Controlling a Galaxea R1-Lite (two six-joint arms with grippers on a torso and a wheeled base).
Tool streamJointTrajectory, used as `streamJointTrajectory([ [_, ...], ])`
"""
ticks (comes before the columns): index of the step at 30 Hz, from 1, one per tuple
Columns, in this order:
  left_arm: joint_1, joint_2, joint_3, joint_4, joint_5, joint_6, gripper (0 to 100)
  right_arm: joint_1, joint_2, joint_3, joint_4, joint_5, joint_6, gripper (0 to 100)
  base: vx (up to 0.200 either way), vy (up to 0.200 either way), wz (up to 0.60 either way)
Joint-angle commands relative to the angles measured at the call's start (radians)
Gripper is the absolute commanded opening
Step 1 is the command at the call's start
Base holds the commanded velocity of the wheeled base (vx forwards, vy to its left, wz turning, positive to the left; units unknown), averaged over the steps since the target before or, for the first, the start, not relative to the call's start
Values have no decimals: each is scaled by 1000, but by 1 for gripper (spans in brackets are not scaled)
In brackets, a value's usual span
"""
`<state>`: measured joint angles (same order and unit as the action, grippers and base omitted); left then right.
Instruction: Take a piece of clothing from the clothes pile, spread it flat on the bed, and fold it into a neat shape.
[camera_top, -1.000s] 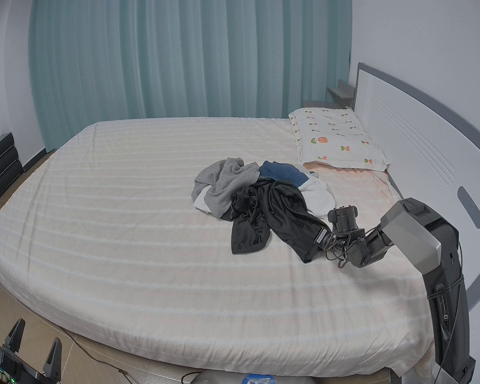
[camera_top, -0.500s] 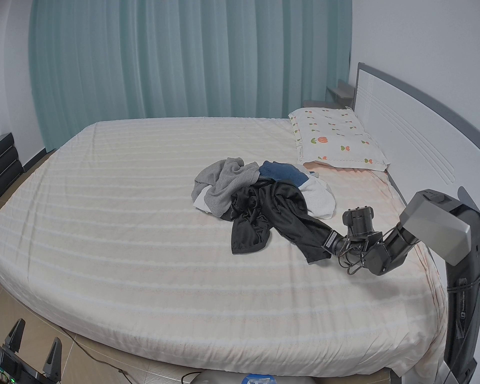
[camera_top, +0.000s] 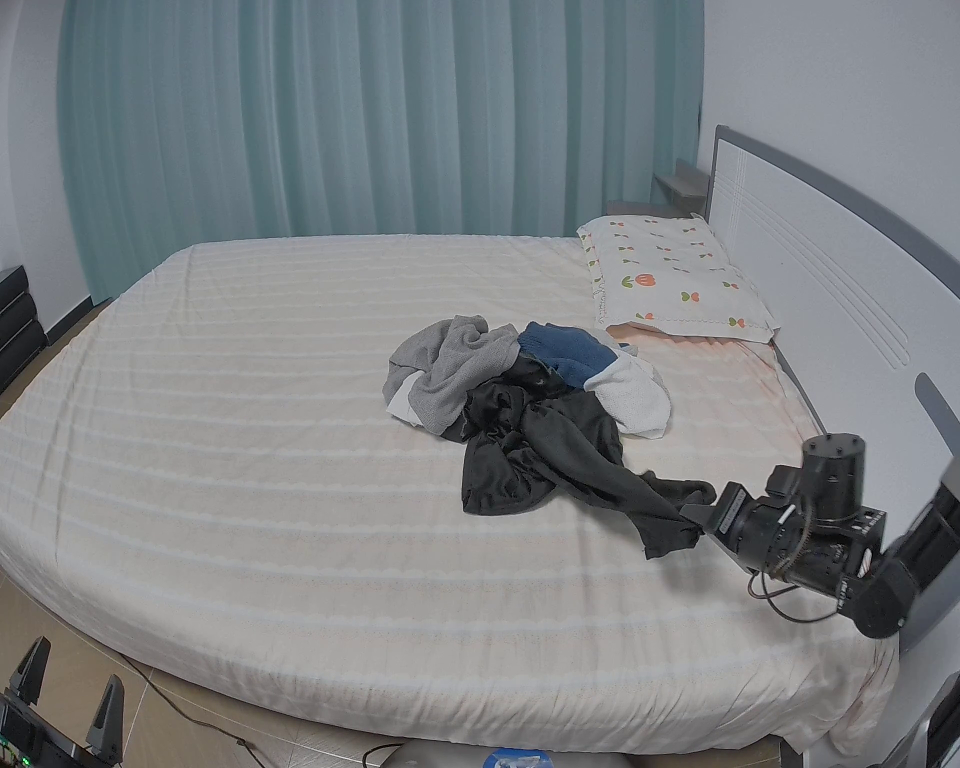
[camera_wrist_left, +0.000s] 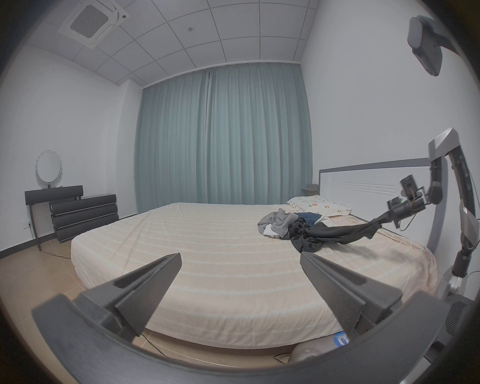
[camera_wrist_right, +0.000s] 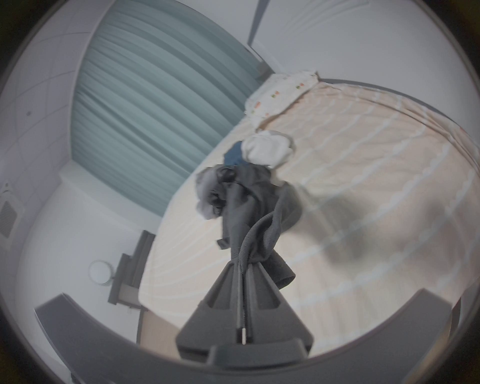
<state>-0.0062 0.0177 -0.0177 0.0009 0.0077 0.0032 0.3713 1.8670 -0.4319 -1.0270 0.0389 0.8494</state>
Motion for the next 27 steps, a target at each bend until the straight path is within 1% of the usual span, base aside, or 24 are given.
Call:
streamJointTrajectory([
  [1,0,-7,18,-1,-12,11,100,106,-384,219,-97,15,8,0,0,0,0],
  [6,0,-10,18,-4,-25,50,100,106,-477,205,-100,13,-4,0,0,0,0],
  [10,0,-2,-2,-9,-38,44,100,103,-509,157,-108,22,-26,0,0,0,0],
  [11,-8,34,-96,-41,-38,1,100,104,-502,136,-108,21,-27,0,0,0,0],
  [12,-9,136,-245,-76,-38,-83,100,107,-493,116,-107,22,-27,0,0,0,0],
  [13,-9,226,-341,-104,-48,-141,100,110,-483,98,-102,27,-27,0,0,0,0],
  [14,-5,285,-387,-117,-66,-152,100,110,-473,82,-100,33,-27,0,0,0,0],
  [15,-11,340,-420,-116,-109,-124,100,110,-462,65,-107,38,-27,0,0,0,0],
  [16,-14,358,-426,-116,-133,-106,100,110,-457,58,-110,38,-27,0,0,0,0],
  [17,-23,433,-426,-108,-225,-42,100,109,-453,27,-110,39,-26,0,0,0,0],
  [18,-25,501,-410,-97,-272,-6,100,107,-450,4,-110,39,-26,0,0,0,0],
  [19,-25,522,-403,-96,-282,6,100,107,-450,-2,-110,41,-24,0,0,0,0],
  [20,-29,636,-380,-104,-314,61,100,112,-443,-28,-104,42,-26,0,0,0,0],
  [22,-60,757,-380,-114,-319,106,100,147,-427,-36,-99,39,-26,0,0,0,0],
  [24,-129,874,-384,-144,-319,106,100,173,-404,-36,-110,35,-30,0,0,0,0],
  [27,-230,1061,-383,-239,-293,83,100,173,-396,-39,-110,38,-44,0,0,0,0],
])
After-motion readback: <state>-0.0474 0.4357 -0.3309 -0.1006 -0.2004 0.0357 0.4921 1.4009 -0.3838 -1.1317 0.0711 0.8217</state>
